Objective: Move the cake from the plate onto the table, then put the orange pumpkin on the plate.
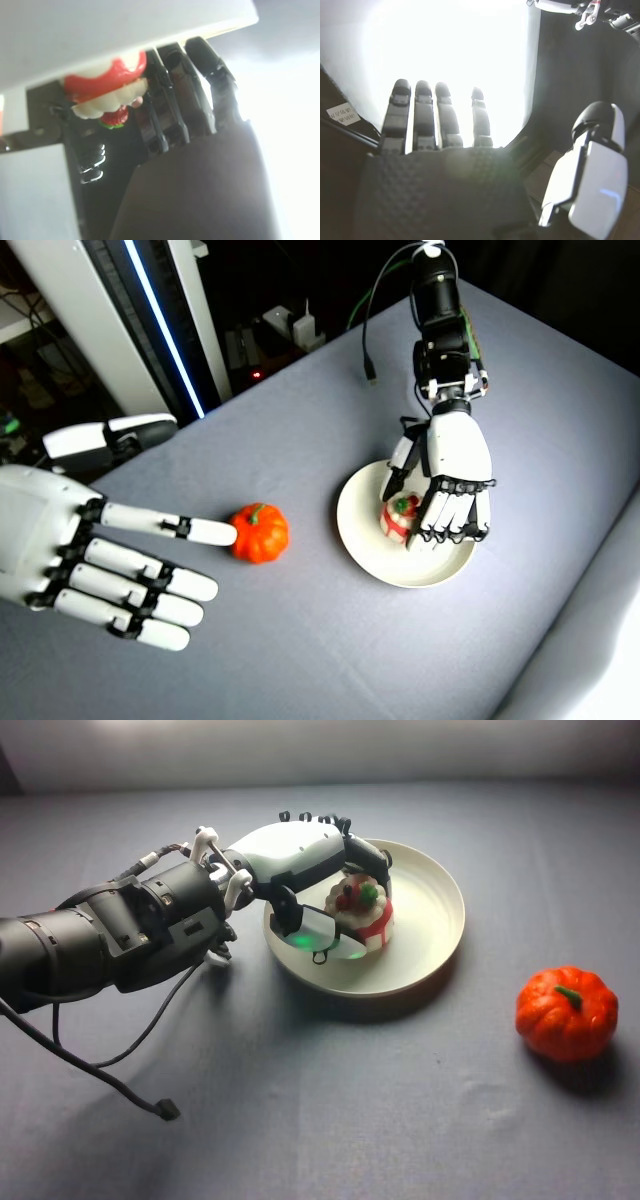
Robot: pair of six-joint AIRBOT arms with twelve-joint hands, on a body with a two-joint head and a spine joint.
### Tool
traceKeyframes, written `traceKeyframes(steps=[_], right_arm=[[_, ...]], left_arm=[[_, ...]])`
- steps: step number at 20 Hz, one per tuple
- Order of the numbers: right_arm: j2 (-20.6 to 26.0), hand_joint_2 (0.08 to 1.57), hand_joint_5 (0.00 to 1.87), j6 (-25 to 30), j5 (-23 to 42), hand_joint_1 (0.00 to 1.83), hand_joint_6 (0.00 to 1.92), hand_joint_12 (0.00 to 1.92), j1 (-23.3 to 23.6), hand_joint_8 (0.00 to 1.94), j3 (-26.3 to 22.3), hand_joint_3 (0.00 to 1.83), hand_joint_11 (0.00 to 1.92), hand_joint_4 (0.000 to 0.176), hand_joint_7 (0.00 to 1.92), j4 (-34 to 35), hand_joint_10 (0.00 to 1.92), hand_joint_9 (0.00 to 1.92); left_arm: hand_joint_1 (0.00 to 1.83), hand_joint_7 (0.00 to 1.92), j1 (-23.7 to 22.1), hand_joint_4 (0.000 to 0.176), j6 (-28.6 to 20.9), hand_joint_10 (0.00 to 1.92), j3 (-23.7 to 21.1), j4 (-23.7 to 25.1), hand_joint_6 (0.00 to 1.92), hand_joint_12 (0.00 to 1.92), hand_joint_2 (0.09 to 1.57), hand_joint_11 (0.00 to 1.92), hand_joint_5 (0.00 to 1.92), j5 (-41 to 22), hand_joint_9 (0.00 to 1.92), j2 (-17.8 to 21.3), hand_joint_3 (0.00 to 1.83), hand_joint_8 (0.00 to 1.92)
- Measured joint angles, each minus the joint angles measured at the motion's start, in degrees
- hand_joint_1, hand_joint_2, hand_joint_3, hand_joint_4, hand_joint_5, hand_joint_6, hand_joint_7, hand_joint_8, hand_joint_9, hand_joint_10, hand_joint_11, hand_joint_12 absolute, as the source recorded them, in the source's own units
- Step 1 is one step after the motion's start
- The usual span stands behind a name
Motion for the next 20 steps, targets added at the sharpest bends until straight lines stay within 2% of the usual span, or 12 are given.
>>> traceKeyframes(steps=[1,2,3,5,7,10,14,15,16,17,18,20], right_arm=[[0.0,0.7,0.07,0.0,0.0,0.22,0.02,0.0,0.0,0.0,0.0,0.0,0.0,0.176,0.0,0.0,0.0,0.0],[0.0,0.71,0.07,0.0,0.0,0.21,0.02,0.0,0.0,0.0,0.0,0.0,0.0,0.176,0.0,0.0,0.0,0.0],[0.0,0.71,0.06,0.0,0.02,0.2,0.01,0.0,0.0,0.0,0.0,0.0,0.0,0.176,0.0,0.0,0.0,0.0],[0.0,0.7,0.08,0.0,0.0,0.22,0.02,0.0,0.0,0.0,0.0,0.0,0.0,0.176,0.0,0.0,0.0,0.0],[-0.02,0.69,0.08,0.0,0.07,0.22,0.02,0.0,0.0,0.0,0.0,0.0,0.0,0.176,0.0,0.0,0.0,0.0],[-0.04,0.7,0.08,0.0,0.15,0.23,0.02,0.0,0.0,0.0,0.0,0.0,0.0,0.176,0.0,0.0,0.0,0.0],[-0.07,0.7,0.09,0.0,0.2,0.25,0.02,0.0,0.0,0.0,-0.11,0.0,0.0,0.176,0.0,0.09,0.0,0.0],[-0.07,0.69,0.07,-0.02,0.17,0.23,0.01,0.0,0.0,0.0,-0.11,0.0,0.0,0.176,0.0,0.15,0.0,0.0],[-0.07,0.69,0.06,-0.02,0.15,0.22,0.01,0.0,0.0,0.0,-0.11,0.0,0.0,0.176,0.0,0.2,0.0,0.0],[-0.07,0.7,0.07,0.0,0.2,0.23,0.01,0.0,0.0,0.0,-0.28,0.0,0.0,0.176,0.0,0.28,0.0,0.0],[-0.07,0.7,0.07,0.0,0.17,0.23,0.01,0.0,0.0,0.0,-0.35,0.0,0.0,0.176,0.0,0.33,0.0,0.0],[-0.09,0.7,0.07,-0.02,0.2,0.24,0.01,0.0,0.0,0.0,-0.46,0.0,0.0,0.176,0.0,0.48,0.0,0.0]], left_arm=[[1.12,0.54,-0.04,0.0,-0.07,1.02,0.0,0.11,1.28,1.69,1.21,0.01,0.79,0.02,0.24,0.02,0.0,0.64],[1.18,0.64,-0.04,0.0,-0.13,1.14,0.0,0.11,1.28,1.81,1.22,0.06,0.86,0.02,0.36,0.09,0.0,1.21],[1.19,0.66,-0.02,0.0,-0.24,1.16,0.0,0.13,1.29,1.81,1.22,0.09,0.87,0.0,0.41,0.15,0.0,1.33],[1.14,0.6,-0.04,0.0,-0.33,0.93,-0.17,0.13,1.19,1.62,1.18,0.0,0.85,0.07,0.32,0.39,0.0,0.62],[1.15,0.68,-0.09,0.0,-0.2,0.87,-0.76,0.24,1.15,1.6,1.16,0.0,0.87,0.09,0.36,1.11,0.0,0.4],[1.14,0.62,-0.76,0.0,-0.17,0.71,-2.51,-0.57,1.13,1.41,1.16,0.0,0.88,-0.42,0.15,2.84,0.0,0.11],[1.13,0.7,-0.87,0.0,-0.11,0.79,-4.9,-4.17,1.19,1.63,1.19,0.0,0.84,-3.96,0.19,5.75,0.0,0.05],[1.12,0.75,-1.01,0.0,-0.15,1.04,-5.97,-4.44,1.22,1.77,1.19,0.0,0.82,-4.48,0.22,6.78,0.0,0.34],[1.13,0.36,-1.07,0.0,-0.11,0.46,-7.34,-4.85,1.18,1.89,1.18,0.0,0.85,-5.27,0.04,8.13,0.0,0.2],[1.13,0.39,-1.16,0.0,-0.13,0.28,-9.64,-5.86,1.17,1.83,1.17,0.0,0.86,-6.34,0.08,10.6,0.0,0.05],[1.13,0.39,-1.29,0.0,-0.15,0.28,-10.86,-5.99,1.17,1.83,1.17,0.0,0.86,-7.19,0.08,12.11,0.0,0.05],[1.15,0.49,-1.46,0.0,-0.15,0.63,-13.16,-7.28,1.07,1.92,1.13,0.0,0.93,-9.03,0.0,15.8,0.0,0.04]])
